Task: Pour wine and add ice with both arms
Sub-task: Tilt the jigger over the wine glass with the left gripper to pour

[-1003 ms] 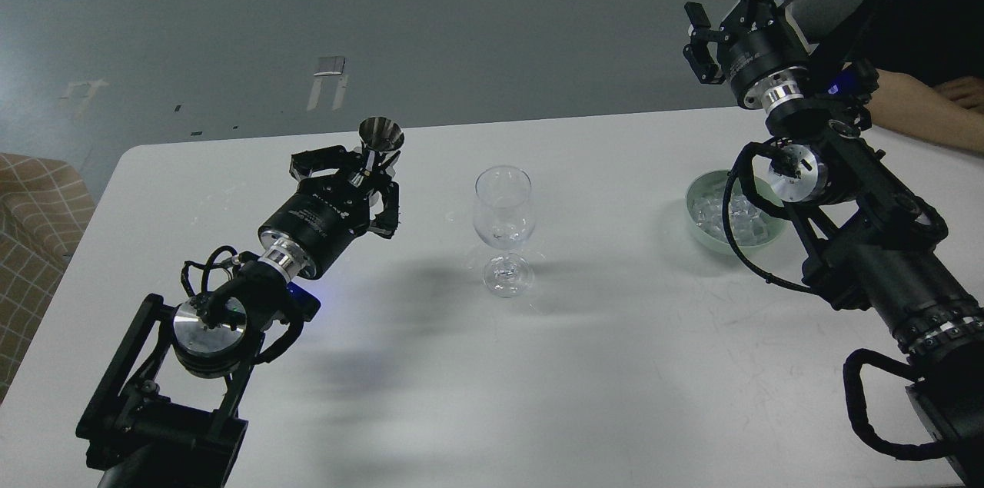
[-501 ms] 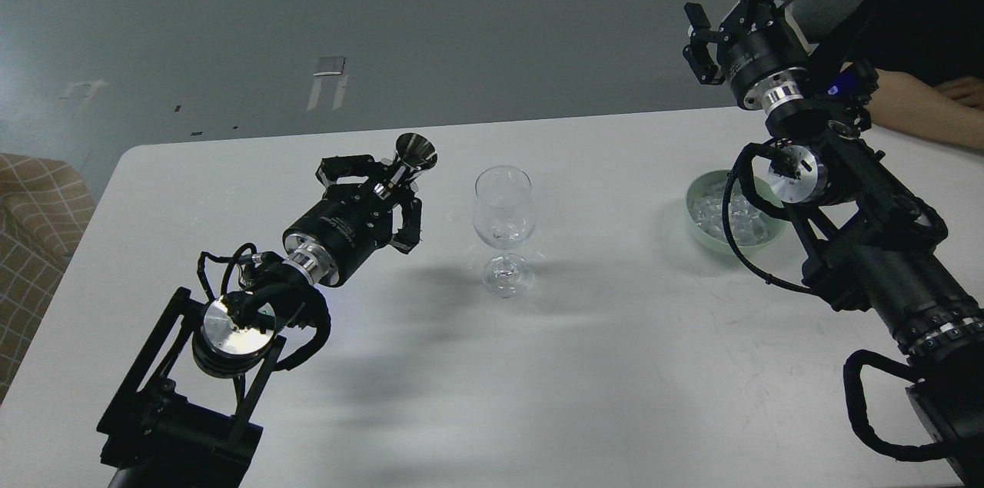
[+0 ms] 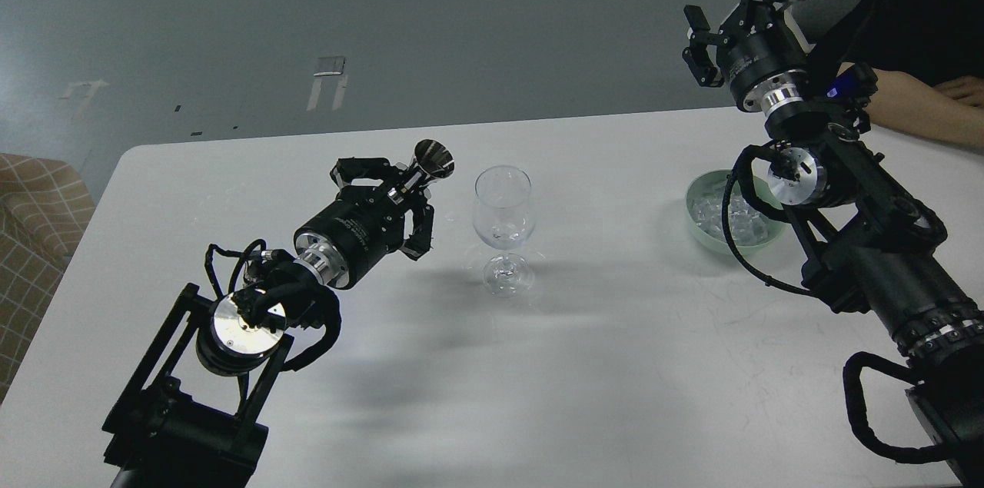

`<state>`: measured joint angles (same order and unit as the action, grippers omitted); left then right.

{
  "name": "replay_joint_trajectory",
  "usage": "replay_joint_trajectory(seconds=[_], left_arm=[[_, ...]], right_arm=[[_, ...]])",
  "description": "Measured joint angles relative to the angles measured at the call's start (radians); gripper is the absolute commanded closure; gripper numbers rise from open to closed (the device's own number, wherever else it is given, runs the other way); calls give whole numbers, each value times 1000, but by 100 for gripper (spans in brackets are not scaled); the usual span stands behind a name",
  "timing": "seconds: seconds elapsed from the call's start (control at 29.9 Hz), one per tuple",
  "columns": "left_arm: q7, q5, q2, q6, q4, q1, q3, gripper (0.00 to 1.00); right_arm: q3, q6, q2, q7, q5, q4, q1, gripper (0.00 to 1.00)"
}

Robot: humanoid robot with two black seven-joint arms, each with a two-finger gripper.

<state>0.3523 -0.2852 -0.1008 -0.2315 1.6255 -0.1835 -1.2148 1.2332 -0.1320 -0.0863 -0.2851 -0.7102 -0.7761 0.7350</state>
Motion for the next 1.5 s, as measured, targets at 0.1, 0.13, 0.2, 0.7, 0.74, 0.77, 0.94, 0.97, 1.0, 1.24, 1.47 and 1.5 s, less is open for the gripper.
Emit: replay_joint_trajectory(seconds=[0.1,0.13,0.2,0.7,0.74,0.77,0.94,0.97,1.0,1.24,1.47,1.5], left_arm=[[6,-17,1,-21,5,-12,12,100],[9,-21,2,-26,6,-19,17,100],[15,-27,3,-30,7,-28,22,100],[45,-108,0,-32,7,-55,55,100],[45,-109,0,-32,7,-56,55,100],[45,-110,0,-32,7,-58,55,100],[48,-148,0,-32,7,-71,70,100],[51,-155,0,-32,7,-73,72,100],[53,-160,0,-32,7,-75,73,100],[58,-194,0,-32,7,-89,91,100],[59,-244,-4,-31,5,-100,106,100],[60,-258,-7,-31,5,-101,111,100]], right_arm=[[0,0,0,0,0,0,0,0],[0,0,0,0,0,0,0,0],[0,0,0,0,0,0,0,0],[2,0,-1,0,0,0,0,0],[2,0,-1,0,0,0,0,0],[2,0,-1,0,0,0,0,0],[2,0,-1,0,0,0,0,0],[2,1,-1,0,0,0,0,0],[2,1,-1,0,0,0,0,0],[2,2,-1,0,0,-1,0,0],[3,2,-1,0,0,-2,0,0],[3,2,-1,0,0,-2,0,0]])
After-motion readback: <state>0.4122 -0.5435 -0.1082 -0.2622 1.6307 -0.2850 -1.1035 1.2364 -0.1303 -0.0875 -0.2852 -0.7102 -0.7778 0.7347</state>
